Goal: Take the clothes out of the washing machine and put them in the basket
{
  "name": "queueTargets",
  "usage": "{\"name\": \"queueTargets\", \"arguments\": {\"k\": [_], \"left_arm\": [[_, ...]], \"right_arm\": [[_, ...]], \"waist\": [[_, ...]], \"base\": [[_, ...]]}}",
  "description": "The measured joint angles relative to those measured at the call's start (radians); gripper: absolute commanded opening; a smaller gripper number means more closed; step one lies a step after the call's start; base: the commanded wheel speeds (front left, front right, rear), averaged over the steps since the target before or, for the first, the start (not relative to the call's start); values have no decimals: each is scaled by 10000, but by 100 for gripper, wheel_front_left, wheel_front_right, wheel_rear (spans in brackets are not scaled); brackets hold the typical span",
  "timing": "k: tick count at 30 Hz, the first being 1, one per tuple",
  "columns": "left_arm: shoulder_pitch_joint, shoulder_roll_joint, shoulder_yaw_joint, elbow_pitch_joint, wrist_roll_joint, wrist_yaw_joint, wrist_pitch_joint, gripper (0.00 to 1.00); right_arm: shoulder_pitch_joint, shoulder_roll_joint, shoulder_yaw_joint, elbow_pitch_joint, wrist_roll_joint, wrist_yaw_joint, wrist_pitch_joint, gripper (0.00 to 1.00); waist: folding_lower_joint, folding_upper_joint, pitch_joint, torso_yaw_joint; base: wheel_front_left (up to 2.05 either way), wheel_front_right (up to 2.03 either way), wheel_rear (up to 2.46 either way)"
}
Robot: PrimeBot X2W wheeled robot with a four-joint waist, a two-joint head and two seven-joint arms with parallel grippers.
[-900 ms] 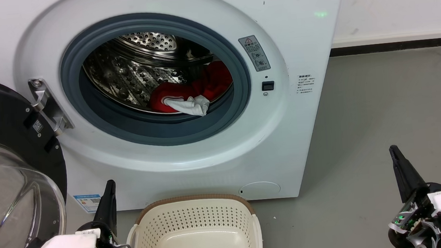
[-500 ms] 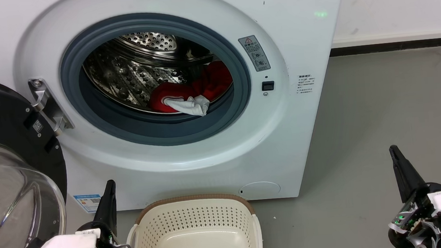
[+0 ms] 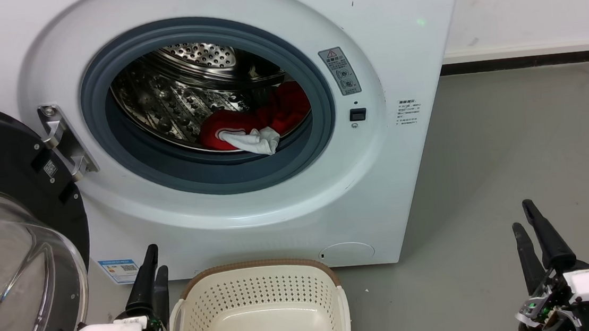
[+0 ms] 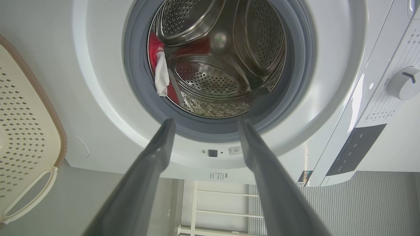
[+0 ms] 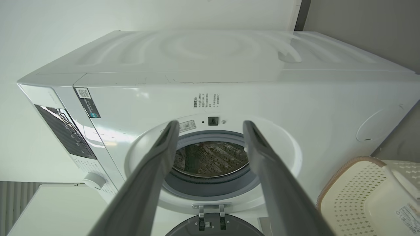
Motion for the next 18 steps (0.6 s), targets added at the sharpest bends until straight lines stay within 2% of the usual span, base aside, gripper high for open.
{"name": "queueTargets", "arguments": {"k": [7,18], "left_arm": [[-2,-2,-86,-337,895,0,-320,100],[-33,2,-311,-894,2936,0,-800,100]], "right_arm": [[76,4,25,-282,-1097,0,-328,100],[281,8,10,-917,-3766,0,-803,100]], "waist": [[0,0,4,-5],[0,0,8,-25]], "base": [[0,0,0],[0,0,0]]}}
